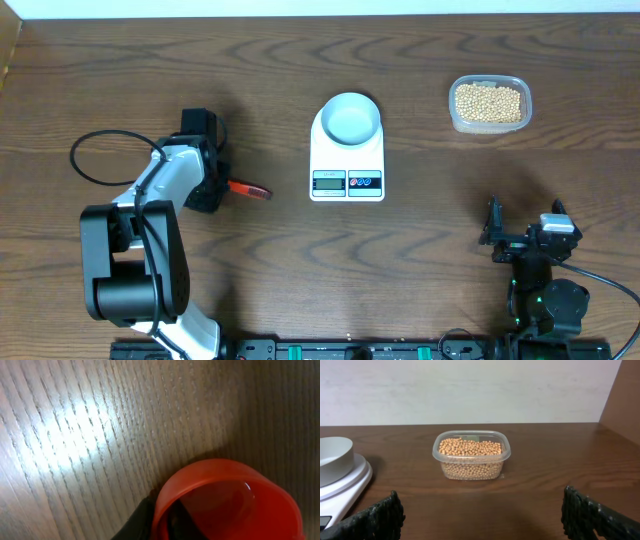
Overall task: Scoop item into bowl and weigh 50g on scale
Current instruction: 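Lower the left gripper over the red scoop's cup, then close the left gripper on the red scoop rim and lift it, then carry the scoop toward the scale and reach the right gripper to it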
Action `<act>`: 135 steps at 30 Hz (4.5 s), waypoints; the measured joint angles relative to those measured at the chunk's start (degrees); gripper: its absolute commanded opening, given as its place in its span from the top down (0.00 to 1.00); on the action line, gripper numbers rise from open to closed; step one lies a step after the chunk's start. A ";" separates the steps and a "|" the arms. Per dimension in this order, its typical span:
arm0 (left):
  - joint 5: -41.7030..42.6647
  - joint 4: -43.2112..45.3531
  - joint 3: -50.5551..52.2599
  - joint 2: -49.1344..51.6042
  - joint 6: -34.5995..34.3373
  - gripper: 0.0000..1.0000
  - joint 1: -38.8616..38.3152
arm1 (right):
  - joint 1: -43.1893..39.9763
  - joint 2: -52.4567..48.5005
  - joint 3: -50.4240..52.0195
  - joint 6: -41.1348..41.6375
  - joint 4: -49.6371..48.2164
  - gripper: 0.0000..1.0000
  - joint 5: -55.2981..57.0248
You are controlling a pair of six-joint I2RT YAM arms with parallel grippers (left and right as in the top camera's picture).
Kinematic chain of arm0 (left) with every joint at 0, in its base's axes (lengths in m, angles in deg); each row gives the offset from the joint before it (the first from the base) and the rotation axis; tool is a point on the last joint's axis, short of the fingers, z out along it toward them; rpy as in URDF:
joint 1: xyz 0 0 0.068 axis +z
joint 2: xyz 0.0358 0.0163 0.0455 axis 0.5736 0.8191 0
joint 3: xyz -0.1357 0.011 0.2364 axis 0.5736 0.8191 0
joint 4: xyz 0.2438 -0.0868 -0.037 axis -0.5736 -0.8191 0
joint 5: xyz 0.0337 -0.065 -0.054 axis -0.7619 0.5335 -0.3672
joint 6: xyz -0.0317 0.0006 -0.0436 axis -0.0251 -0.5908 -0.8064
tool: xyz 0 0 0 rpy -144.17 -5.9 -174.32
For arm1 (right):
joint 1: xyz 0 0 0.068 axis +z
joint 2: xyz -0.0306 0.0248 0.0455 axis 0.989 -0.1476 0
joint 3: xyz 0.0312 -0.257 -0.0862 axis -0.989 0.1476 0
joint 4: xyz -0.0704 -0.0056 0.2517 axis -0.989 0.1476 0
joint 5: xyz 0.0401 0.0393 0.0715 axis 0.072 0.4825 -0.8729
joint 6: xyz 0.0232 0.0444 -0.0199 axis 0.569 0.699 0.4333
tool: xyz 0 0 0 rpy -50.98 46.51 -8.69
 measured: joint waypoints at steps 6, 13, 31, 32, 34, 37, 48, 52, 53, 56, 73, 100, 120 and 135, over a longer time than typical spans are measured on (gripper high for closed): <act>-0.11 0.28 0.00 0.00 -0.13 0.93 0.00 | 0.00 -0.02 0.00 0.00 0.00 0.01 0.00; -0.20 0.28 0.00 -1.31 -0.02 0.93 0.26 | 0.00 0.00 0.00 0.00 0.00 0.01 0.00; -0.42 -5.57 0.00 -30.34 -2.64 0.93 1.18 | 0.00 -0.02 0.00 0.00 0.02 0.01 0.00; -0.42 -6.27 0.00 -30.82 -3.80 0.93 1.07 | 0.00 0.00 0.00 0.00 0.00 0.01 0.02; -0.44 -7.21 0.00 -31.10 -6.34 0.93 0.66 | 0.00 0.00 0.00 0.00 0.00 0.01 0.02; -0.42 -7.41 0.00 -31.02 -10.62 0.93 -1.44 | 0.00 0.00 0.00 0.00 0.00 0.01 0.00; -1.60 -3.72 0.00 -31.02 -21.38 0.93 -7.26 | 0.00 0.00 0.00 0.00 0.02 0.01 0.00; -2.38 -2.71 0.00 -31.02 -22.08 0.93 -7.26 | 0.00 -0.02 0.00 0.00 0.00 0.01 0.00; -2.49 -2.69 0.00 -31.02 -22.32 0.93 -7.26 | 0.00 0.00 0.00 0.00 0.00 0.01 0.00; -2.56 -2.67 0.00 -31.02 -22.56 0.93 -7.26 | 0.00 0.00 0.00 0.00 0.00 0.01 0.04; -2.05 -3.28 0.00 -31.02 -22.75 0.93 -7.26 | 0.00 -1.49 0.00 5.14 -17.90 0.01 -12.79; 5.40 11.37 0.00 -30.71 -22.75 0.93 -21.62 | 3.02 -71.54 -31.30 28.30 -46.36 0.01 -60.70; 5.53 23.04 0.00 -24.20 -22.93 0.93 -28.61 | 16.00 -77.55 -32.15 33.94 -48.30 0.25 -59.43; 6.25 26.08 0.00 -24.20 -22.93 0.93 -35.74 | 18.03 -77.55 -32.15 34.62 -50.36 0.62 -55.47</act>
